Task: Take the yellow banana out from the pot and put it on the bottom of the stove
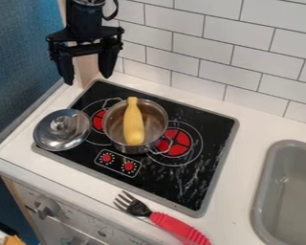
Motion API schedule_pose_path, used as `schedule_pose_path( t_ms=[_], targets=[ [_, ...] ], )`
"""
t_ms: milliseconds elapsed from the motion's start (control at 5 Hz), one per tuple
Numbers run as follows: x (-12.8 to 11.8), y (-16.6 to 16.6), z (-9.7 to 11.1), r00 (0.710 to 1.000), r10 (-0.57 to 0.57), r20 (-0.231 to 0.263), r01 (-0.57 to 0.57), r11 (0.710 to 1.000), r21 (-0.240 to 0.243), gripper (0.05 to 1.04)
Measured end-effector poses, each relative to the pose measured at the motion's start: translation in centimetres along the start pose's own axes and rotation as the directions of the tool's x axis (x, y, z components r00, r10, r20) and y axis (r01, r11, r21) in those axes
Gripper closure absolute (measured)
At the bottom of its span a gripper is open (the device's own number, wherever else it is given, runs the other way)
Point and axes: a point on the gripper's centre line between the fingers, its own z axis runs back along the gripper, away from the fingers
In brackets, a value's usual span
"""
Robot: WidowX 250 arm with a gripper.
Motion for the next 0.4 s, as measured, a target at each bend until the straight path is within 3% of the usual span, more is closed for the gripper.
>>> schedule_pose_path(
  t_ms=[200, 400],
  targets=[
    [-0.4, -0.1, -1.1, 0.999, -0.010, -0.030, 0.011, 1.000, 0.023, 0.084],
    [-2.3, -1.5, -1.9, 0.995, -0.083, -0.060, 0.082, 0.996, -0.028, 0.084]
  ],
)
